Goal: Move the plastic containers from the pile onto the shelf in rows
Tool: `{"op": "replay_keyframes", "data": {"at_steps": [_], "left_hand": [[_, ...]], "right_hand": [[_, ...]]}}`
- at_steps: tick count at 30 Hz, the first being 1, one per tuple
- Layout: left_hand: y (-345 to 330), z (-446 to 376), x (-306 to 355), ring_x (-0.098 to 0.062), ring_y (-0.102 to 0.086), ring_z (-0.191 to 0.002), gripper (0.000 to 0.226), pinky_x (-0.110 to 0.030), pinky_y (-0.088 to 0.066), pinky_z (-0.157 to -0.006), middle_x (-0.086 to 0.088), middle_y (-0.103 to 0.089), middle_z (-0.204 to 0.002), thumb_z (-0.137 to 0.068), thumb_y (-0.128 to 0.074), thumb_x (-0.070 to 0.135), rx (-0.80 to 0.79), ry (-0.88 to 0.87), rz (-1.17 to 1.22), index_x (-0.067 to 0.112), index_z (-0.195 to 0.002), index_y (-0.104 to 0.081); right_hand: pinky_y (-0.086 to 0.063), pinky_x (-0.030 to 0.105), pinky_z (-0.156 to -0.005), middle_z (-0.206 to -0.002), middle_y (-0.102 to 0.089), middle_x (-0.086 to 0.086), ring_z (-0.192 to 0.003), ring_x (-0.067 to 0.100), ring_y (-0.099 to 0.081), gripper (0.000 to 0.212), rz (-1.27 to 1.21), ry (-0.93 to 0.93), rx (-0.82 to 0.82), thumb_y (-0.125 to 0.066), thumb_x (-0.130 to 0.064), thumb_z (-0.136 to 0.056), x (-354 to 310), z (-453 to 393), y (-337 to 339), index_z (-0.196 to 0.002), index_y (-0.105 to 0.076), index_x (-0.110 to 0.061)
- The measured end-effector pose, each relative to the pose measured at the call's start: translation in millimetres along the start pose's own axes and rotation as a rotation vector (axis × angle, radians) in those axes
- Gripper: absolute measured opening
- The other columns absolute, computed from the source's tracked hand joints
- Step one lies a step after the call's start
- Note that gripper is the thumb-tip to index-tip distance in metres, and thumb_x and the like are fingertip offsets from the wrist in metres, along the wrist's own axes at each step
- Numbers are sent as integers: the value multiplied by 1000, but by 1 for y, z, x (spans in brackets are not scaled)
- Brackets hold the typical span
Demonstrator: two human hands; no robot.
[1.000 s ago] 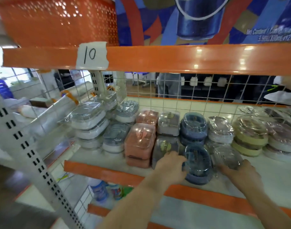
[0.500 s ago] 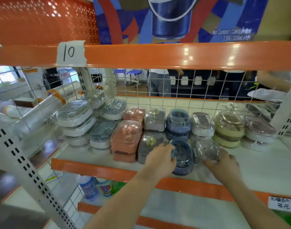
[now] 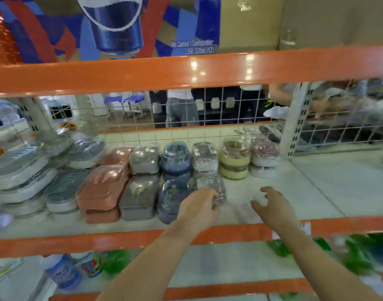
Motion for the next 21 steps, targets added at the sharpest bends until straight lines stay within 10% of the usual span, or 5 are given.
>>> {"op": "replay_keyframes", "data": {"at_steps": [21], "left_hand": [[-188,-128,323,-17,-54,-109,31,-29,-44,-91,1,-56,-121,-94,-48,29,-364,-513,58,22,-124,-53]], "right_hand": [[-43,28,-71,-123,-60,7,-100,24,-59,42,83,-464,321,-53,-24,-92,283,-20,231,-132,-47,-16]]}}
Point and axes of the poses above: each hand's wrist, its own z-axis away from the middle knuckle, its own y-axis out of the back of the hand, x = y × z, the point moved 9 cm from there along -z, towards the middle knuckle
